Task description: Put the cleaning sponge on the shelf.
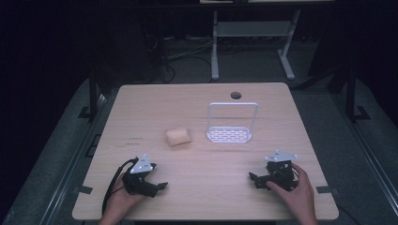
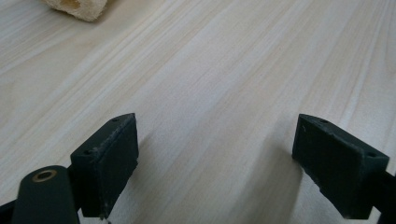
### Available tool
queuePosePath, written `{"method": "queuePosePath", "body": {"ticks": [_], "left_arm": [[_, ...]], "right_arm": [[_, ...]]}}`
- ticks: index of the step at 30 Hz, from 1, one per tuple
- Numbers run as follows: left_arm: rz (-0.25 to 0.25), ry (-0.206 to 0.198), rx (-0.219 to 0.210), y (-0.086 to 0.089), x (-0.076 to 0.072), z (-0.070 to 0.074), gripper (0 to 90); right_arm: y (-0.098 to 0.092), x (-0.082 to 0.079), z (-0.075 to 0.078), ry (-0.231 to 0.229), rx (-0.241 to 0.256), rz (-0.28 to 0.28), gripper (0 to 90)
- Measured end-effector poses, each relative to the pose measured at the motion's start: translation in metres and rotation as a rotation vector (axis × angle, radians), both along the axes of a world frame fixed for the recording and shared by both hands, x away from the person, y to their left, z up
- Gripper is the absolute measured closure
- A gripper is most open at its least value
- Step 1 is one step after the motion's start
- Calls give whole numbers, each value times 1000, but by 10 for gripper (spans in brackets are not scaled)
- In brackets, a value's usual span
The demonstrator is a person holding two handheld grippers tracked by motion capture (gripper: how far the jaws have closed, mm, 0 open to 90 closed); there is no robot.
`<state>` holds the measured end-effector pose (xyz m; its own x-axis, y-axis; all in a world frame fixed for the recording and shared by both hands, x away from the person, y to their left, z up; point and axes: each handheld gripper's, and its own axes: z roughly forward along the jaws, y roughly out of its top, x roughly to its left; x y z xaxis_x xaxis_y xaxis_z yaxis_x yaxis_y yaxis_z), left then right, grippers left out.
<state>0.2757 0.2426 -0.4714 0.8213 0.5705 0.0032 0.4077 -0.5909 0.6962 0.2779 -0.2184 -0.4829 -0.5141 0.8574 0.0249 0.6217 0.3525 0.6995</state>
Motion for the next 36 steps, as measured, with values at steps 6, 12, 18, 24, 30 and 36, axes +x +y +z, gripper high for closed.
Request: {"method": "queuePosePath", "body": {"ticks": [6, 12, 18, 24, 30, 36], "left_arm": [[16, 8, -21, 4, 3, 5, 142], [39, 7, -48, 12, 7, 13, 142], [50, 7, -58, 16, 9, 18, 142], [47, 1, -56, 18, 15, 24, 142], [57, 0, -69, 19, 19, 28, 145], [61, 2, -72, 20, 24, 32, 144]], "right_arm": [[0, 0, 0, 1, -2, -1, 0], [0, 0, 0, -2, 0, -2, 0], [0, 0, 0, -1, 0, -3, 0], [0, 0, 0, 0, -2, -2, 0], [0, 0, 0, -1, -3, -3, 0], [0, 0, 0, 0, -2, -2, 0]]}}
